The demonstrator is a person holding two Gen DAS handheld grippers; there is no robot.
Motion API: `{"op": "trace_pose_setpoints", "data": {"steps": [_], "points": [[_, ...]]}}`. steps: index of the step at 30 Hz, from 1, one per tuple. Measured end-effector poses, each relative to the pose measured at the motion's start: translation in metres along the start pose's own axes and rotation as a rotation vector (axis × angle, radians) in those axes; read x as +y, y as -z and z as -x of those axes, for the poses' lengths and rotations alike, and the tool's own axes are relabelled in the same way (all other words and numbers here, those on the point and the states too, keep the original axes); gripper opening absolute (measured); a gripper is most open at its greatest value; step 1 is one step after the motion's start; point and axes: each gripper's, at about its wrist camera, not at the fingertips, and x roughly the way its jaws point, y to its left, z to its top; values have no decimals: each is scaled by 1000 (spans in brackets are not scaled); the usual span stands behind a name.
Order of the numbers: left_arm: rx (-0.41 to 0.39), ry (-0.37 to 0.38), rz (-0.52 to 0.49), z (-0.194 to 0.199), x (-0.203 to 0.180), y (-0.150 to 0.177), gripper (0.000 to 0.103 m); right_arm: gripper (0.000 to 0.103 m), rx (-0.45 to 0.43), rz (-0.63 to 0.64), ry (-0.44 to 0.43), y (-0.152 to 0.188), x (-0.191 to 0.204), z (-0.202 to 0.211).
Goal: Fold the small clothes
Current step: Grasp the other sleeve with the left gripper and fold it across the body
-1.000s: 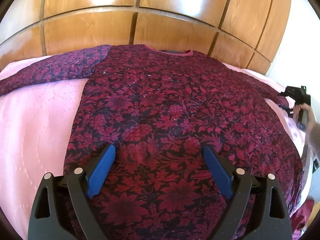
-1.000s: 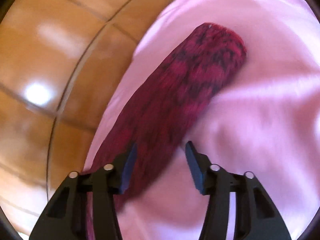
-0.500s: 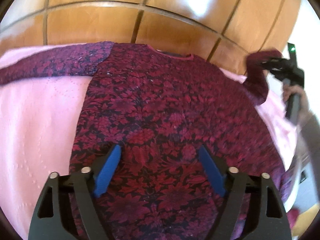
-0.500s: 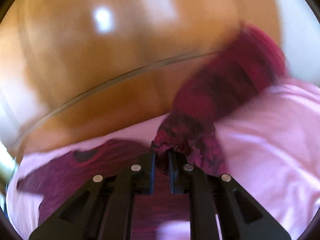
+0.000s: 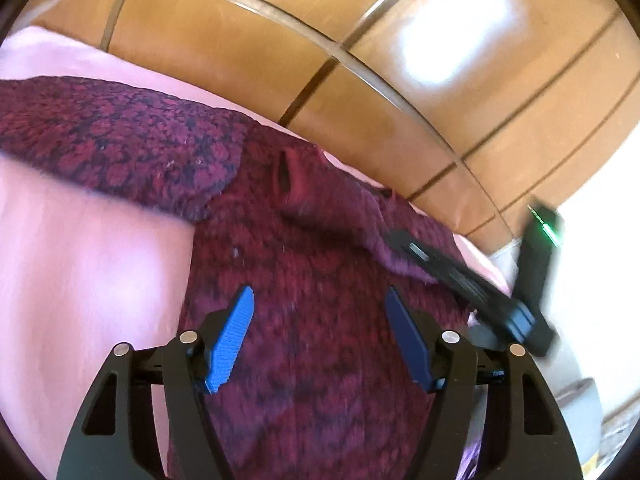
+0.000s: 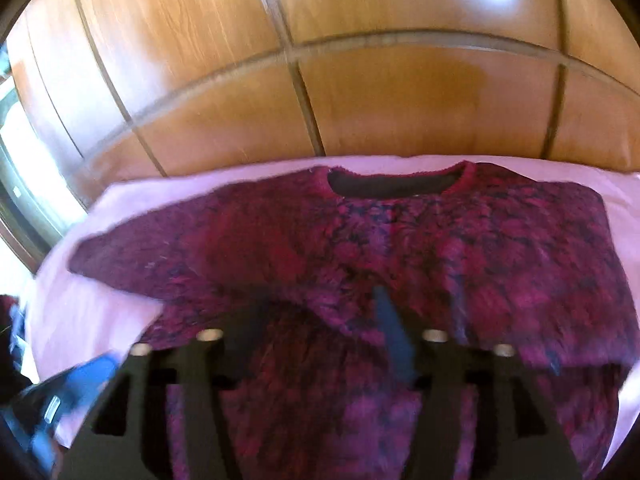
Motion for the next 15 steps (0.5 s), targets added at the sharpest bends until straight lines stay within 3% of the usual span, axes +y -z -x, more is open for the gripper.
{"op": "trace_pose_setpoints", "data": {"steps": [3, 9, 13, 14, 15], "points": [[12, 21, 41, -19, 4, -23, 67, 71, -27, -47, -46, 7, -9, 33], [61, -15, 70, -66, 0, -51, 65, 75, -87, -253, -51, 44, -86, 114], [101, -35, 95, -98, -2, -66, 29, 74, -164, -394, -9, 50, -136, 145], [98, -53, 83, -100, -3, -68, 9, 71, -179, -421, -8, 47, -144, 147], [91, -63, 77, -100, -2, -69, 9, 68, -193, -439, -5, 43, -150, 149]]}}
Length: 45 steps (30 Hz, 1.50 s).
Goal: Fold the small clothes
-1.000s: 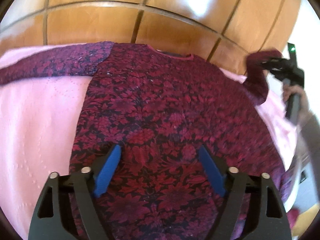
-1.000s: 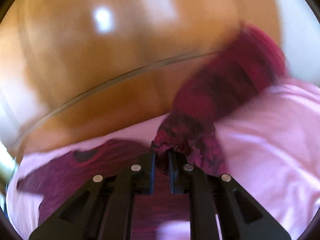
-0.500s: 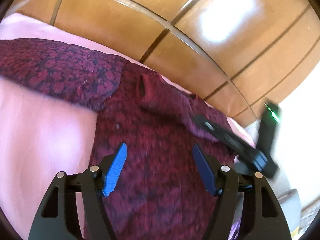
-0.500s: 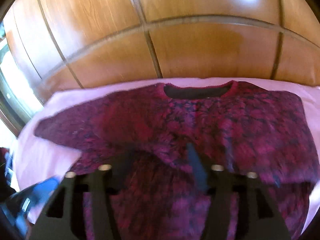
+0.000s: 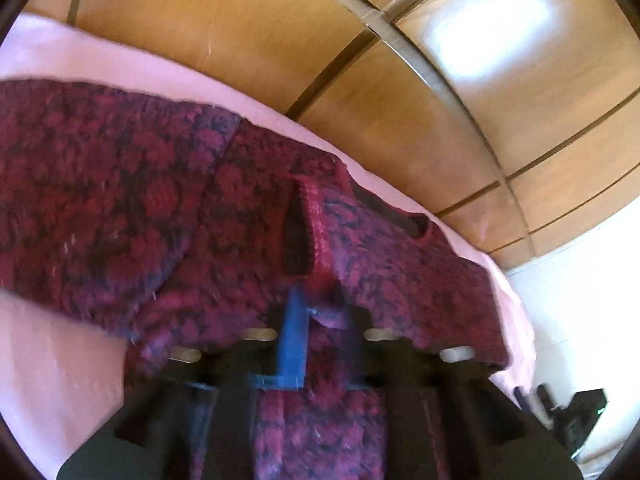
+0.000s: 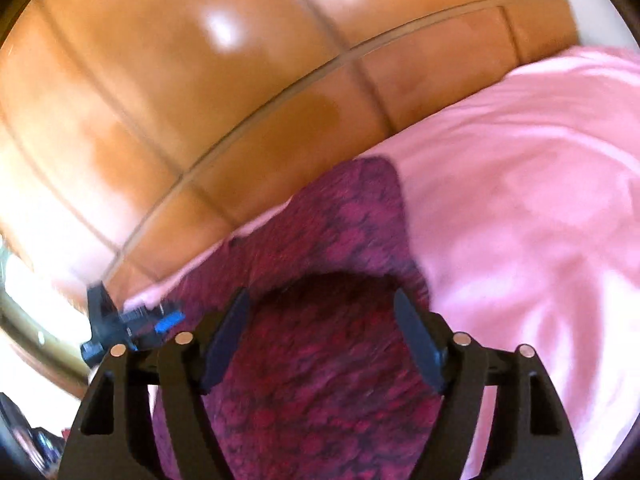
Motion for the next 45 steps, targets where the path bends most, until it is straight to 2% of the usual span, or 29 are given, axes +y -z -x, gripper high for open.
{"op": "trace_pose_setpoints", "data": {"steps": [3, 5, 7, 8, 9, 11, 13, 16, 18, 19, 20, 21, 22, 24, 27, 32, 34, 39, 42, 43, 45], "points": [[-79, -4, -8, 21, 0, 1, 9, 60, -14, -16, -2, -15, -2, -8], [-120, -23, -30, 39, 1, 4, 8, 53, 9, -1, -3, -20, 0, -18], [-128, -64, -56, 46, 6, 6, 8, 50, 65, 37, 6, -17, 10, -48], [-121, -94, -67, 45, 8, 9, 8, 47, 83, 61, 28, -13, 13, -59], [-109, -139, -80, 40, 12, 12, 8, 46, 102, 101, 90, -8, 18, -74], [-80, -178, -91, 30, 19, 17, 8, 46, 118, 155, 192, 2, 20, -96], [-49, -221, -101, 13, 26, 24, 9, 46, 85, 191, 233, 9, 22, -105], [-94, -227, -119, 19, 23, 30, 12, 47, 81, 214, 268, 9, 27, -104], [-132, -213, -103, 33, 22, 34, 25, 51, 84, 228, 272, 8, 29, -100], [-145, -212, -96, 41, 22, 37, 31, 60, 80, 241, 276, 8, 34, -94], [-170, -206, -82, 52, 25, 38, 44, 69, 68, 248, 275, 9, 38, -89], [-192, -199, -71, 60, 29, 38, 52, 71, 44, 258, 268, 11, 44, -81], [-225, -197, -47, 74, 37, 39, 52, 73, 15, 276, 256, 15, 52, -70], [-239, -191, 6, 89, 54, 38, 52, 76, 9, 298, 224, 26, 64, -54], [-268, -194, 131, 121, 97, 44, 52, 78, 49, 326, 184, 52, 73, -53], [-305, -217, 322, 158, 167, 49, 52, 81, 132, 358, 212, 91, 73, -70], [-342, -206, 415, 176, 197, 45, 52, 84, 130, 368, 223, 96, 72, -71], [-413, -175, 543, 200, 241, 17, 52, 89, 139, 389, 236, 100, 74, -74], [-434, -205, 598, 203, 262, -2, 52, 90, 140, 397, 245, 99, 73, -77], [-441, -212, 624, 203, 269, -7, 51, 90, 139, 398, 246, 100, 73, -77], [-441, -244, 649, 205, 278, -13, 34, 90, 138, 399, 246, 100, 74, -77]]}}
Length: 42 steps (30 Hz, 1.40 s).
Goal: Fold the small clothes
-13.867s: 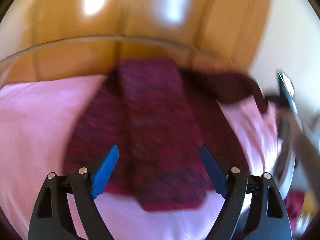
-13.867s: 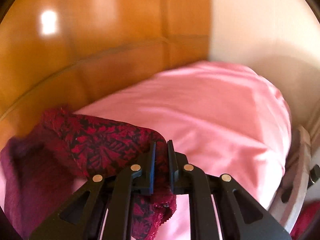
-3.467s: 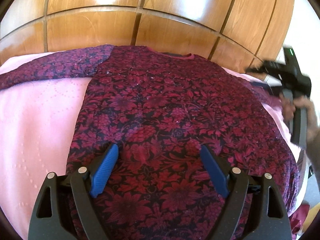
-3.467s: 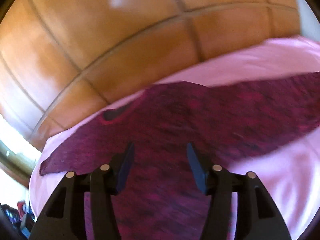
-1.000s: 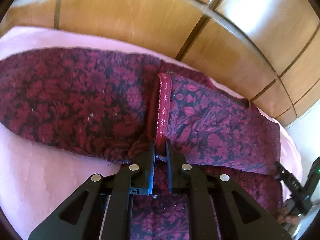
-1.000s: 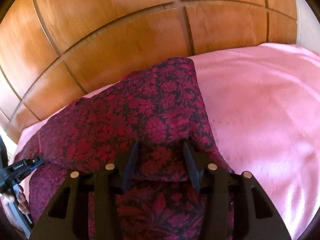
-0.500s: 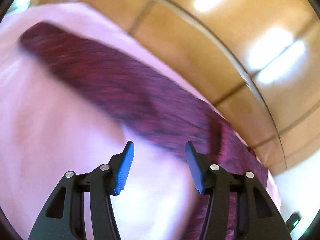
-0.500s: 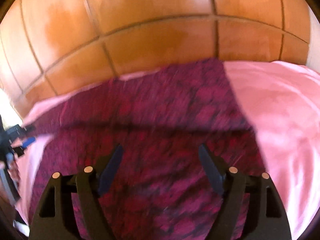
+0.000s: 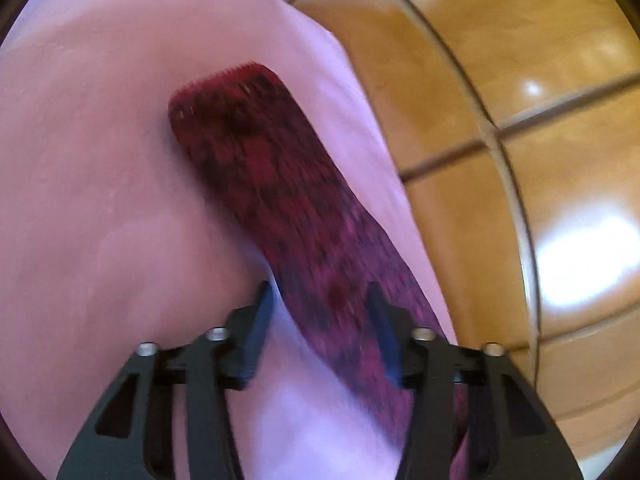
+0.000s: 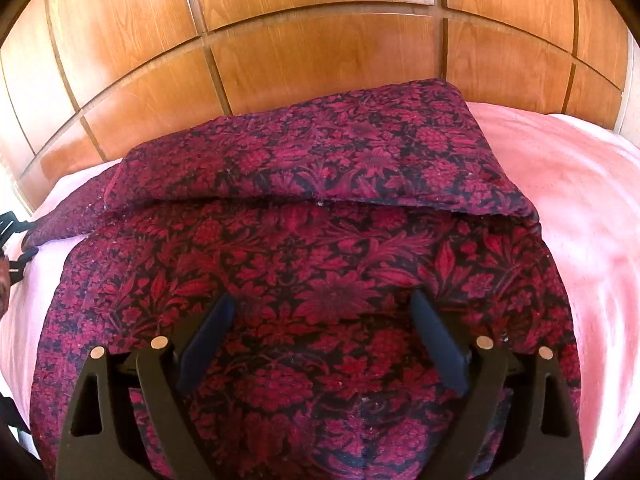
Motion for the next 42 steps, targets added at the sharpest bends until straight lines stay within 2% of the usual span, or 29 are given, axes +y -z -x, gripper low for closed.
{"op": "trace_pose_setpoints", "data": {"steps": [1, 2, 4, 6, 7, 9, 12, 13, 15, 17, 19, 21, 23, 25, 28, 30, 31, 32, 37, 40, 42], "points": [[-5, -21, -9, -3, -4, -5, 26, 90, -2, -3, -4, 0, -1, 0], [-5, -33, -22, -5, -7, -9, 13, 90, 0, -7, -8, 0, -1, 1], [-34, -33, -81, 2, -24, -7, 10, 90, 0, -7, -8, -1, 0, 1], [-71, -4, -193, 14, -52, 7, 10, 90, 0, -5, -5, -1, 1, 0], [-93, 27, -280, 23, -75, 18, 10, 90, -1, -6, -7, -1, 0, 0], [-114, 95, -416, 40, -111, 43, 10, 90, -2, -9, -9, -1, -1, 0], [-97, 227, -602, 59, -164, 97, 10, 90, -2, -12, -9, -1, -1, 0], [-71, 287, -670, 63, -183, 123, 10, 90, -3, -11, -10, -1, -1, 0], [-4, 359, -768, 62, -210, 171, 10, 90, -4, -13, -12, -1, -1, 0], [66, 388, -844, 53, -227, 210, 10, 90, -6, -18, -16, -1, -1, 0], [167, 373, -946, 34, -238, 259, 15, 90, -8, -24, -25, -1, -3, 0], [264, 348, -999, 16, -238, 294, 47, 90, -11, -33, -35, -1, -4, 1], [275, 332, -1000, 12, -232, 308, 61, 90, -15, -40, -45, -1, -6, 1], [267, 308, -1008, 16, -216, 314, 61, 90, -18, -49, -56, -1, -7, 2], [239, 271, -974, 27, -192, 305, 61, 90, -21, -60, -69, -2, -9, 3], [215, 242, -941, 36, -174, 294, 61, 81, -24, -80, -88, -4, -13, 6], [184, 204, -919, 40, -164, 285, 61, 71, -29, -105, -104, -6, -16, 11], [164, 176, -904, 43, -156, 278, 61, 66, -39, -131, -144, -11, -19, 17], [104, 26, -790, 42, -122, 242, 61, 61, -96, -158, -246, -48, 0, 31], [96, -25, -736, 36, -109, 225, 61, 61, -51, -144, -222, -73, 21, 8], [91, -58, -723, 30, -107, 219, 61, 55, 13, -162, -191, -83, 29, -16]]}}
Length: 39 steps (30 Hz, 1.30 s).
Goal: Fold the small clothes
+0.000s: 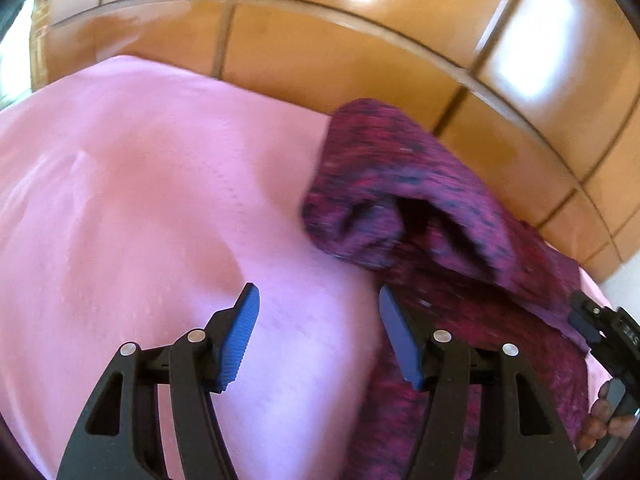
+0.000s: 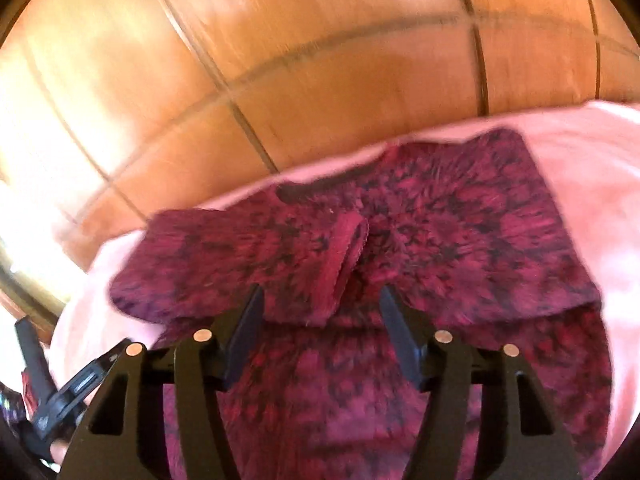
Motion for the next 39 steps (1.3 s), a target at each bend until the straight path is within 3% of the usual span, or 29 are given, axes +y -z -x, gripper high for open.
{"op": "trace_pose_setpoints", "data": {"steps": [2, 3, 5, 11, 15, 18, 23, 27, 30, 34, 37, 39], "points": [[16, -2, 18, -7, 5, -6, 61, 35, 31, -3, 13, -7, 3, -22], [16, -8, 17, -11, 1, -10, 61, 32, 38, -1, 15, -8, 4, -28], [15, -25, 8, -17, -3, -16, 61, 10, 29, 38, 31, -16, 13, -27], [25, -34, -1, -37, -19, -29, 61, 9, -146, 156, 31, -37, 32, 33], [39, -70, -23, -48, -26, -29, 61, 9, -282, 178, 101, -47, 16, 75], [40, -86, -48, -51, -31, -27, 62, 8, -252, 134, 168, -47, -16, 68], [49, -107, -91, -53, -36, -23, 61, 8, -54, 6, 248, -23, -80, 5], [57, -84, -98, -49, -33, -24, 57, 8, -78, -26, 226, -11, -88, -1], [53, -6, -95, -35, -28, -21, 56, 8, -82, -9, 234, -14, -84, -1], [-24, 53, -89, -1, -13, -22, 56, 8, -141, 13, 212, -13, -83, 22], [-59, 89, -114, 10, -18, -37, 56, 9, -86, 22, 251, -10, -87, 12], [-78, 120, -122, 15, -24, -48, 56, 22, -101, 34, 267, -11, -84, 18]]}}
